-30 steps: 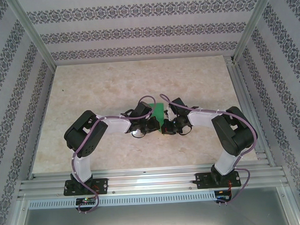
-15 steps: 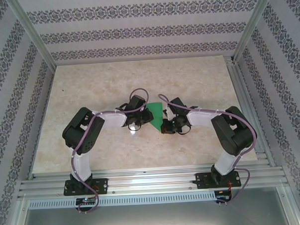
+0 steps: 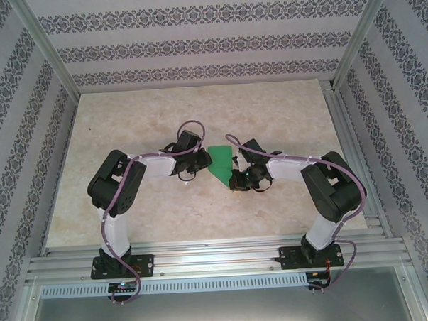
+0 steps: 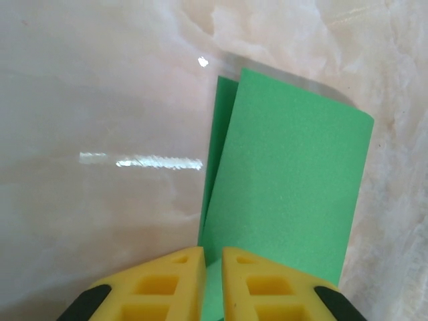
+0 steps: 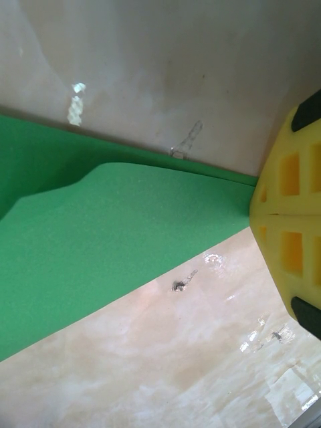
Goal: Fold a paper plane with a square sheet of paper (fold left side to right side)
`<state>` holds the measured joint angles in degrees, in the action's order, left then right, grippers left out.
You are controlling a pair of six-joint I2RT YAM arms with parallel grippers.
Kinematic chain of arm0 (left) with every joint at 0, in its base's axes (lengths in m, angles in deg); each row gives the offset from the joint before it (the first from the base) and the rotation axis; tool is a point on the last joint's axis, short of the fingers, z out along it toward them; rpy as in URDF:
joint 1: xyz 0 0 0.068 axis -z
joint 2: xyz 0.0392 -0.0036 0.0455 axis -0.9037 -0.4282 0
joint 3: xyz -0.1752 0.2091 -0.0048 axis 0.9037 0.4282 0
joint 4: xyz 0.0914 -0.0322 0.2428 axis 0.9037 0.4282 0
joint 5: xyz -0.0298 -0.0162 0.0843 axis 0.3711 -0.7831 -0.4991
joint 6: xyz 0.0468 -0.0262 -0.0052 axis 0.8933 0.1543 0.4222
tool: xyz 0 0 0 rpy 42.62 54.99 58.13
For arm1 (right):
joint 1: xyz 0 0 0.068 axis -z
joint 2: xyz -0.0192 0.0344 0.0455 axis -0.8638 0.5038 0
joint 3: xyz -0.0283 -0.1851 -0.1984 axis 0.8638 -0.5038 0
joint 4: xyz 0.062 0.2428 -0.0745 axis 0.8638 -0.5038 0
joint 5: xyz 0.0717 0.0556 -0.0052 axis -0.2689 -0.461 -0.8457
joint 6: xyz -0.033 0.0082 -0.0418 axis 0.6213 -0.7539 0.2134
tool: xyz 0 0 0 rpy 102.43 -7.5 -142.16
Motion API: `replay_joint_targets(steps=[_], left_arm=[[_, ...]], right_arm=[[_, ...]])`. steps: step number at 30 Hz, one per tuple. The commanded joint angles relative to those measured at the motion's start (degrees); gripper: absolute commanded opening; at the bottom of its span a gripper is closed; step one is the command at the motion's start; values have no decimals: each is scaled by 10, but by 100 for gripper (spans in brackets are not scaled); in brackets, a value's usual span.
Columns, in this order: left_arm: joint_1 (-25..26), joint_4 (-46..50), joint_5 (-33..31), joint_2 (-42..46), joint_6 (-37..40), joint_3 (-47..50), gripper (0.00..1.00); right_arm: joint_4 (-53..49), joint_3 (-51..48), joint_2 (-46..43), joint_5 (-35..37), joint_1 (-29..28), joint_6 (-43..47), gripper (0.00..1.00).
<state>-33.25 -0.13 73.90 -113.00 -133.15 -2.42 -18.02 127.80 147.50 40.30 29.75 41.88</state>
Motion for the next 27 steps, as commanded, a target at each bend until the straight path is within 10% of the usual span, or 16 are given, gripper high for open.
replay_joint_targets(steps=[1, 14, 27], left_arm=[[-35, 43, -63, 36, 50, 3, 19], [43, -66, 73, 99, 28, 66, 11], [103, -93, 46, 12, 6, 35, 9]], right_arm=[[-75, -36, 49, 68, -14, 13, 4], [-72, -31, 54, 68, -16, 10, 4], [-75, -33, 55, 69, -18, 13, 4]])
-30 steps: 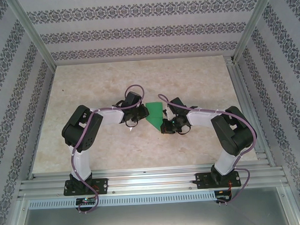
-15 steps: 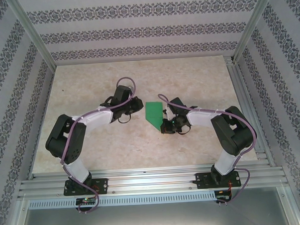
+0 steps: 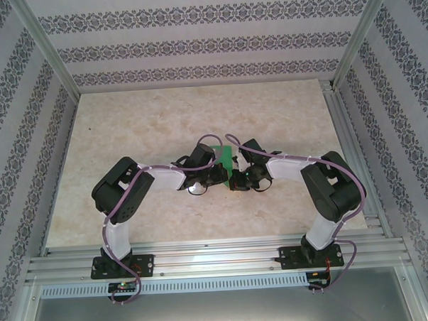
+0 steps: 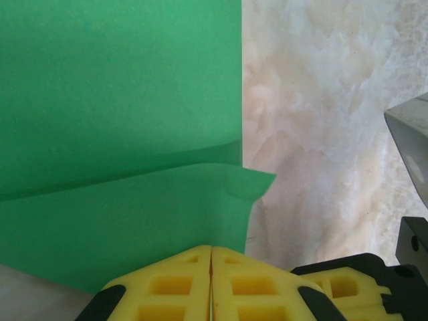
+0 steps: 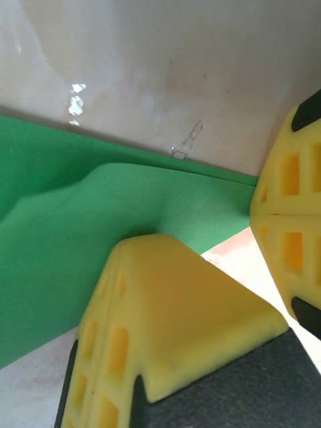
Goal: Fold a paper plane with a square sheet of paper (fold left side to right side)
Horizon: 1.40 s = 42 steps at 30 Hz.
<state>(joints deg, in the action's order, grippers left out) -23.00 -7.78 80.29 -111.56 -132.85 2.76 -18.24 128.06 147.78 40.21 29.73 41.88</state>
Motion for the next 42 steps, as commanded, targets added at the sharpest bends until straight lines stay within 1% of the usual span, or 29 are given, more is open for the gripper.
replay_joint_targets(steps=[1, 8, 12, 16, 20, 31, 34, 37, 38, 42], left_arm=[[0, -9, -26, -3, 6, -14, 10], [-4, 26, -76, 0, 26, 0, 10], [-21, 36, -79, -4, 38, -5, 10], [-38, 47, -96, -9, 53, -6, 10], [-67, 36, -95, -13, 64, 1, 10], [-161, 50, -80, -29, 99, -13, 12], [-176, 62, -69, -5, 106, -15, 15], [-187, 85, -63, 41, 118, -17, 20], [-192, 97, -62, 63, 122, -16, 23], [-204, 141, -59, 158, 131, -2, 39]], right_arm=[[-73, -35, 51, 70, -17, 13, 4], [-80, -32, 52, 74, -17, 15, 4], [-80, -32, 54, 75, -18, 15, 4], [-83, -34, 54, 74, -18, 17, 4], [-86, -35, 52, 77, -17, 17, 4], [-86, -38, 49, 74, -17, 17, 4], [-83, -29, 39, 68, -19, 19, 4], [-88, -6, 18, 58, -19, 21, 5], [-97, 9, 8, 57, -18, 24, 6], [-160, 86, -39, 72, -18, 44, 16]])
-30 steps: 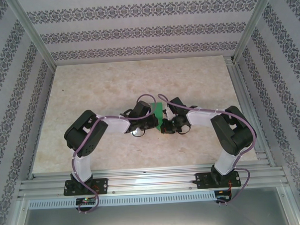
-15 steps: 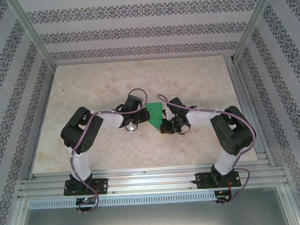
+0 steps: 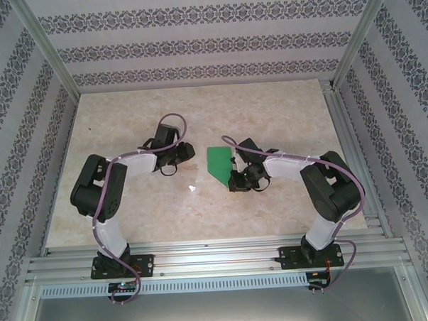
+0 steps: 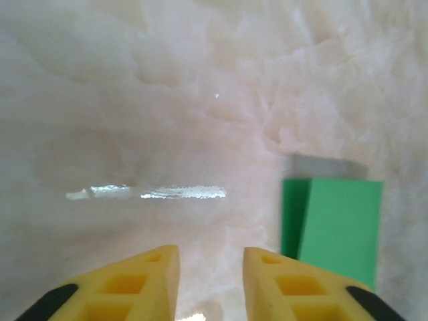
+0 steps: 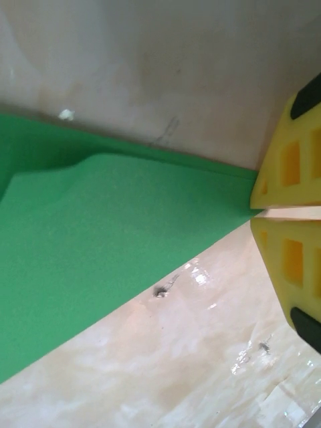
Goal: Fold a paper plane with a square sheet of paper (fold left side to right side)
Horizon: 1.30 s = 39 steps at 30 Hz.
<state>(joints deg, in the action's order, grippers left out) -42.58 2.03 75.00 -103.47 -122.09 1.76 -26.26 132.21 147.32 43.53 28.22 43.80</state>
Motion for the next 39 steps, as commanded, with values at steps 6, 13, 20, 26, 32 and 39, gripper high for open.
replay_joint_targets(steps=[6, 13, 20, 26, 32, 39], left_arm=[[-10, 59, 30, 201, -2, 84, 53], [-8, -65, 111, 273, -107, 224, 63], [13, -115, 148, 216, -126, 224, 61], [37, -133, 159, 139, -130, 177, 59], [44, -121, 167, 60, -119, 110, 58], [56, -127, 179, -27, -121, 42, 54]], right_arm=[[-124, 135, -71, 67, 24, 62, 28], [-26, 147, 1, -30, 44, 60, 21], [10, 143, 70, -29, 50, 55, 16], [4, 140, 107, -11, 61, 75, 15], [2, 141, 129, -6, 70, 89, 14], [9, 132, 130, -15, 71, 88, 14]])
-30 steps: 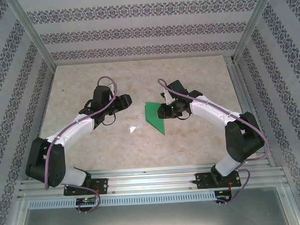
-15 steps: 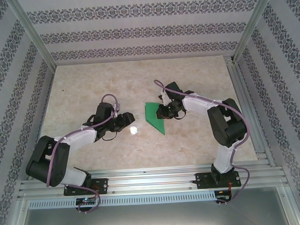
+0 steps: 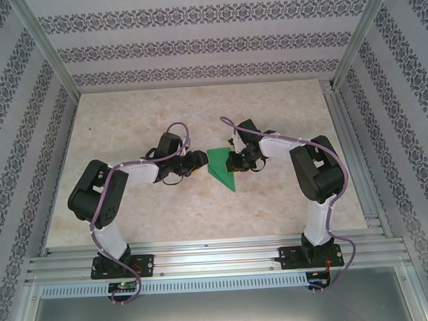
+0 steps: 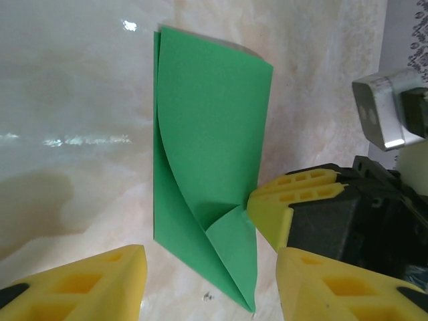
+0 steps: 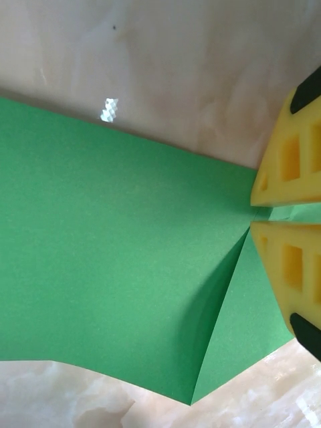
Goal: Fold a paper plane with a square sheet of paper (fold left side to right side)
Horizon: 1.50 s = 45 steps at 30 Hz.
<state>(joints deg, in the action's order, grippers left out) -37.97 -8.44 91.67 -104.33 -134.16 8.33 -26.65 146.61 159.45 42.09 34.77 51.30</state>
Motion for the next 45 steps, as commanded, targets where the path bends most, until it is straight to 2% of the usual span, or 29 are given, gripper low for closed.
replay_joint_targets(steps=[1, 13, 19, 23, 29, 36, 45], left_arm=[[11, -17, 7, -25, 1, -31, 53], [25, 5, 11, -87, 0, -85, 47], [32, 12, 8, -103, -4, -97, 36], [35, 16, 8, -106, -3, -104, 24], [37, 33, -3, -92, 7, -107, 15], [37, 72, -35, -49, 34, -88, 13], [37, 138, -75, 25, 73, -58, 11]], right_arm=[[13, -12, 8, -1, 5, 14, 14], [12, -17, 1, -7, 6, 12, 14], [11, -17, -13, -10, 5, 10, 15], [9, -15, -36, -15, 5, 5, 16], [8, -29, -86, -4, 14, 0, 20], [17, -78, -155, 6, 47, -6, 27], [23, -118, -206, 8, 73, -5, 28]])
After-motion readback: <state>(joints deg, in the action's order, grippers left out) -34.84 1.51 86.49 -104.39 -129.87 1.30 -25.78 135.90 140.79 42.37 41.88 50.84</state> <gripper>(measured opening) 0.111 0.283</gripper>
